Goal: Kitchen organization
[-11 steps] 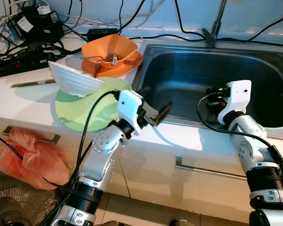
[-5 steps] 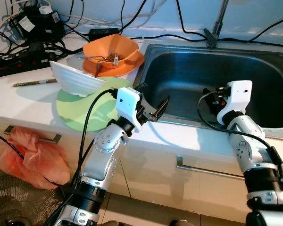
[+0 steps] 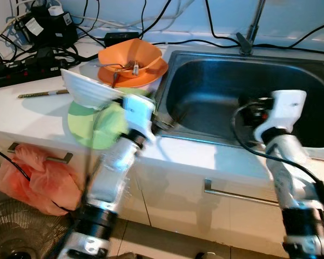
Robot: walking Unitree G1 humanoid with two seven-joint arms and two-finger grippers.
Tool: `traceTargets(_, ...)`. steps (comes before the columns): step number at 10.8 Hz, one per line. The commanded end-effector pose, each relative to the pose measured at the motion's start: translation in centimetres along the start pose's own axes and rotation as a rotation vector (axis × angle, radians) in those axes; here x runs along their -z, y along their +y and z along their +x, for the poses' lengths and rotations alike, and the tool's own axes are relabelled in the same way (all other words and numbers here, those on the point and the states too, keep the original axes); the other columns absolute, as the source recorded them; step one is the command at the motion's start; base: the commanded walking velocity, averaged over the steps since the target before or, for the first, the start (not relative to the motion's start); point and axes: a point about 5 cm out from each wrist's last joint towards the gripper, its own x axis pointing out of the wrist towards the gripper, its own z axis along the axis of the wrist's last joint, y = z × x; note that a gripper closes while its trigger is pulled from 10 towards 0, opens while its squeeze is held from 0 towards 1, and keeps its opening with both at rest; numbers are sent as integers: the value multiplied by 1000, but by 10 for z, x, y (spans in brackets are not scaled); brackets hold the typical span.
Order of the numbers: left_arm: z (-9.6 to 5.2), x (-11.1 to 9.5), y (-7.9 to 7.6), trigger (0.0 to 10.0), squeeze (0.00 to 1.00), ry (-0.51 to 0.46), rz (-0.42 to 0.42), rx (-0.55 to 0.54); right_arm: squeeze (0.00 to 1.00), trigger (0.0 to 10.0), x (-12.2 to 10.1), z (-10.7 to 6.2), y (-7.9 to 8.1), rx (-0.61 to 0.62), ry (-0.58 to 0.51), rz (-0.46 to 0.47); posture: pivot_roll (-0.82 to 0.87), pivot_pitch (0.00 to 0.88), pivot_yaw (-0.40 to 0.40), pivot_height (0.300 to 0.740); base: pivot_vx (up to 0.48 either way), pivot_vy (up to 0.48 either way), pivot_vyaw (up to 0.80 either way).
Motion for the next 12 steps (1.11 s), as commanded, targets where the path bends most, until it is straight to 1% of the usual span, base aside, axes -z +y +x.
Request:
traceTargets(1,0,-2,3,10000,0,-4,4,-6,1000,10000,-4,-5,7,-24,0,32,-50,58,69,740,0,0,-400)
traceTargets(3,4,-1,1,10000,0,-1,-3,-17,1000,10000,-8,-6,12,-50,-7,19,-56,52,76,740,0,0,-778)
traceTargets(4,7,2,0,10000,0,28,-75,3,1000,10000,-15,-5,14,-110,-3,-34,-66,44,83,740,0,0,-781)
traceTargets(6,6,3,3,10000,0,44,-63,54,1000,10000,-19,-4,16,-165,9,-66,-68,41,89,740,0,0,-781)
traceTargets(7,5,4,7,10000,0,63,-92,94,1000,10000,-22,-2,19,-202,15,-96,-68,36,92,740,0,0,-781)
traceTargets(8,3,4,6,10000,0,63,-74,102,1000,10000,-22,-1,23,-212,15,-97,-63,31,92,740,0,0,-525)
traceTargets(9,-1,4,3,10000,0,74,-28,124,1000,10000,-19,-2,27,-218,18,-87,-56,32,89,740,0,0,0)
traceTargets(10,-5,1,1,10000,0,76,-1,172,1000,10000,-17,-4,31,-236,22,-93,-50,35,90,740,0,0,0)
traceTargets(11,-5,-2,4,10000,0,71,4,169,1000,10000,-15,-5,34,-244,25,-92,-48,35,90,740,0,0,0)
traceTargets(12,-3,-7,9,10000,0,62,-1,142,1000,10000,-15,-6,36,-257,25,-115,-43,36,102,740,0,0,0)
